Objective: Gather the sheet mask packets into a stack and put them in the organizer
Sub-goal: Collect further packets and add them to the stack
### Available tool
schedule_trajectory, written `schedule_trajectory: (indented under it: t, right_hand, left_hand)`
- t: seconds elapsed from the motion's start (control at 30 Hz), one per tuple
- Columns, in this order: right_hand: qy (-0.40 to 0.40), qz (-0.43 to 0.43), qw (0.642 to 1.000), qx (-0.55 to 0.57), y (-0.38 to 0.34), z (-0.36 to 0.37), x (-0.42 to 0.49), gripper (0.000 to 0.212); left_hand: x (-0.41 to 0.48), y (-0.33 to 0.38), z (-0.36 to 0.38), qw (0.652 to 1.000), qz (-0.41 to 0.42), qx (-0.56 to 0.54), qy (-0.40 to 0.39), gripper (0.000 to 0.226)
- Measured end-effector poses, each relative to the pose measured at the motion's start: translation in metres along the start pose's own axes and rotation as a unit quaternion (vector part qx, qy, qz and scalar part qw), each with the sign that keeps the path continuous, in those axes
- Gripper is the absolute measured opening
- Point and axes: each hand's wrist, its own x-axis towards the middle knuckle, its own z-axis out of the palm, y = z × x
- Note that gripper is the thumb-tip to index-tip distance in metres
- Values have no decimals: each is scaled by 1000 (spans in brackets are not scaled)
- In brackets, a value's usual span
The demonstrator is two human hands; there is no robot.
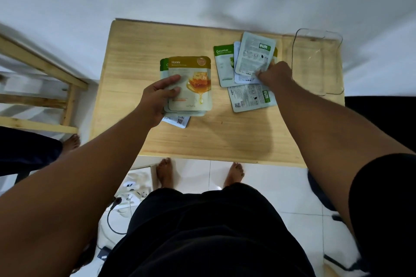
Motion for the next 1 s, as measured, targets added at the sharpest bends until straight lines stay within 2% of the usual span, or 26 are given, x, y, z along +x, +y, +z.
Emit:
schedule_trajectory:
  t: [0.13,0.27,0.4,0.53,0.63,0.77,0.93,1.0]
  right_hand:
    - [24,19,999,32,0,5,1,45]
    - [64,-6,991,115,-3,8,-4,28]
    - [86,-61,971,214,-21,-4,-15,25]
    - [93,-168,951,242,-50,-24,-60,18]
    - [91,-256,937,220,-65,-25,-100,18]
    - [44,-356,919,165,-78,-12,-138,15]
    - [13,-399,916,31,-85,0,-149,17]
    - [-23,-424,905,-26,-86,-2,-150,22]
  left_hand:
    - [-2,-7,-6,1000,-11,10,3,34]
    - [-4,-5,-10,1000,-8,9,-2,35]
    - [-3,5,1,1000,-1,4,0,38]
    - [-2,23,21,1000,13,11,-16,40]
    - [-1,39,33,999,26,18,-32,38]
    - [1,56,45,998,40,1,-44,41]
    - [-1,68,45,996,50,12,-68,52]
    - [-4,71,44,996,49,17,-76,55]
